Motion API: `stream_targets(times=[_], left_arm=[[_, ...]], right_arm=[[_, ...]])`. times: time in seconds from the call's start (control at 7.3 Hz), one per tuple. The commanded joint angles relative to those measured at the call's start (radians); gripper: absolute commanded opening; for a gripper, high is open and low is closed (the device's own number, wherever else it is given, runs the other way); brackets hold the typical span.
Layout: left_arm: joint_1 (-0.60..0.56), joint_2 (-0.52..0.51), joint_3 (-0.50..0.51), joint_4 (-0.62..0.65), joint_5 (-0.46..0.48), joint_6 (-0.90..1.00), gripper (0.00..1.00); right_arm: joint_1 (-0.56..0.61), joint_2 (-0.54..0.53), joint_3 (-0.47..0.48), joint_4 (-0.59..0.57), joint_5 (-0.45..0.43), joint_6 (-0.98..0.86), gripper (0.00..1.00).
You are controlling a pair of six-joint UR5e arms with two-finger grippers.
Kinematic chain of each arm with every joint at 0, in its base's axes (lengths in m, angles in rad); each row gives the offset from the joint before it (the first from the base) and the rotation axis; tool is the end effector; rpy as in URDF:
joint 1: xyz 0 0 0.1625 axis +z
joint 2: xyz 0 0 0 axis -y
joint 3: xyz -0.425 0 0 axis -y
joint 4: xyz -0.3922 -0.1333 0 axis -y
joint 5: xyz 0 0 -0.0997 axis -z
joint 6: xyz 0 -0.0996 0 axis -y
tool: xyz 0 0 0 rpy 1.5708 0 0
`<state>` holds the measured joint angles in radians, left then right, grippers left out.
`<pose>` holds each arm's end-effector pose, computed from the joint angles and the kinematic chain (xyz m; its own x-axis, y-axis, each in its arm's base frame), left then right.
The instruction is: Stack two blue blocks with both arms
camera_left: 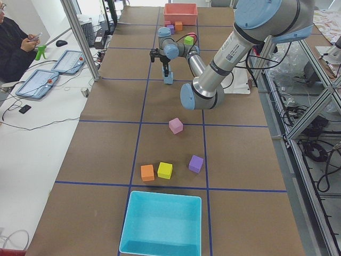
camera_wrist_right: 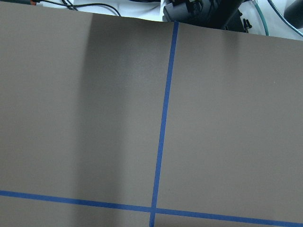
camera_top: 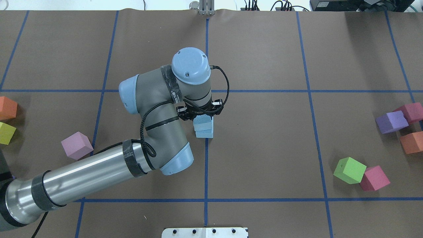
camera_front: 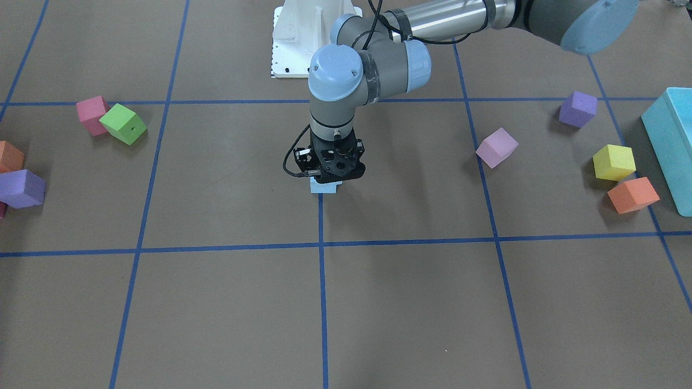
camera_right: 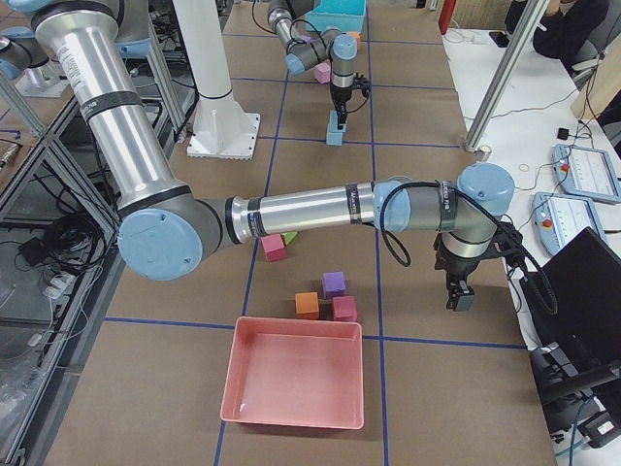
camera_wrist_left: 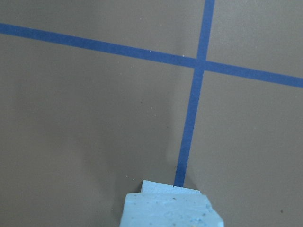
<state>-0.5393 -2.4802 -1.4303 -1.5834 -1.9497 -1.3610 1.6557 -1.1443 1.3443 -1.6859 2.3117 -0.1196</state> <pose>0.5968 -0.4696 0.1463 0.6485 -0.1626 -0.7436 0.1211 0.9865 -0.1101 0.1223 -0.6578 0.5363 0.7448 -0.1130 0.6576 0.0044 0.9864 0.1644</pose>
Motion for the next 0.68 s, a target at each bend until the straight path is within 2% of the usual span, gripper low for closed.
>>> stream_targets(times=[0.0, 0.14, 0.41, 0.55], left_arm=[[0.002, 0.001, -0.009, 0.002, 0.0, -0.001, 0.56], [0.002, 0.001, -0.009, 0.002, 0.0, -0.001, 0.56], [0.002, 0.015, -0.01, 0.0, 0.002, 0.003, 0.97], [0.002, 0.015, -0.013, 0.0, 0.002, 0.003, 0.97]], right_arm=[[-0.001, 0.0, -0.001, -0.002, 0.0, 0.0, 1.0], [-0.001, 0.0, -0.001, -0.002, 0.0, 0.0, 1.0], [-0.001, 0.001, 0.001, -0.002, 0.0, 0.002, 1.0], [-0.001, 0.002, 0.0, -0.002, 0.0, 0.002, 1.0]])
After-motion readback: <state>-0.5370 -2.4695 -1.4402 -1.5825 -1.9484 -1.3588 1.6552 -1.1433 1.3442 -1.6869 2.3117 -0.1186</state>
